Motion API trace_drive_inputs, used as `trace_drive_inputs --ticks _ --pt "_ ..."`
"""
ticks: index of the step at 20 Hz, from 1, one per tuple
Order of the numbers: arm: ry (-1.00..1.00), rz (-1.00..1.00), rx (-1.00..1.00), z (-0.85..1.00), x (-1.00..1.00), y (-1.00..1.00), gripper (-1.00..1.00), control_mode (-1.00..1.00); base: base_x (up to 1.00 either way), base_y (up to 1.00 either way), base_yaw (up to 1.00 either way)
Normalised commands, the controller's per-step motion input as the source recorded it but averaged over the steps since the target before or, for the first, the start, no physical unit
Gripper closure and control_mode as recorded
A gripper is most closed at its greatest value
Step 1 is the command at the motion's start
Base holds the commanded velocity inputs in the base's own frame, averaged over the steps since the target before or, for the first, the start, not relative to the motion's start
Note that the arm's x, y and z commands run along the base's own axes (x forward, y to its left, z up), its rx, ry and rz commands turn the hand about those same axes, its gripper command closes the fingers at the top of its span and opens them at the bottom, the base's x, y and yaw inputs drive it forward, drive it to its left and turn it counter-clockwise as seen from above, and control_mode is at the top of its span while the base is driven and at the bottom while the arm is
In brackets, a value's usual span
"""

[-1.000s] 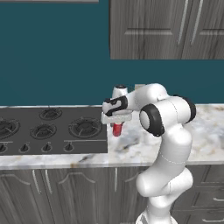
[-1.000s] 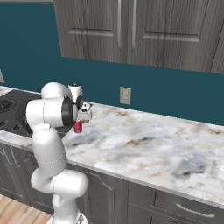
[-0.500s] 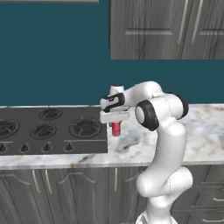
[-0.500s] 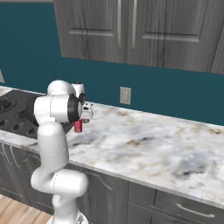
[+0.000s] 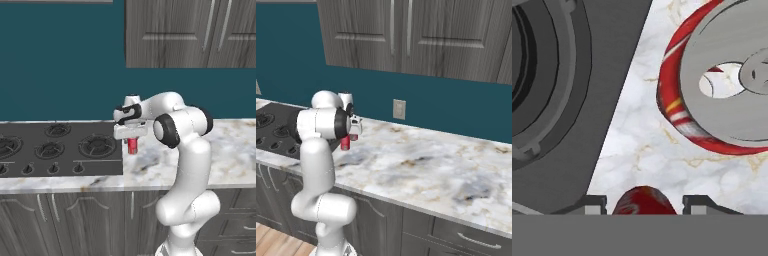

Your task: Four empty soda cans are scattered around the kitchen. Gather all the cans and cluster them next to the stove for recycling.

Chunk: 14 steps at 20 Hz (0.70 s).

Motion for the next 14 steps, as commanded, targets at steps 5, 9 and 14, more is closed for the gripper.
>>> trace_drive_inputs --ticks 5,9,14 --pt "0.00 0.00 0.00 -0.01 -0.23 0.00 -1.00 -1.00 0.00 0.00 0.00" --pt "0.00 0.00 0.00 0.00 -0.29 0.00 -1.00 -1.00 0.00 0.00 0.00" --pt "-0.14 0.00 0.00 0.23 -0.38 0.00 -1.00 -1.00 0.00 0.00 0.00"
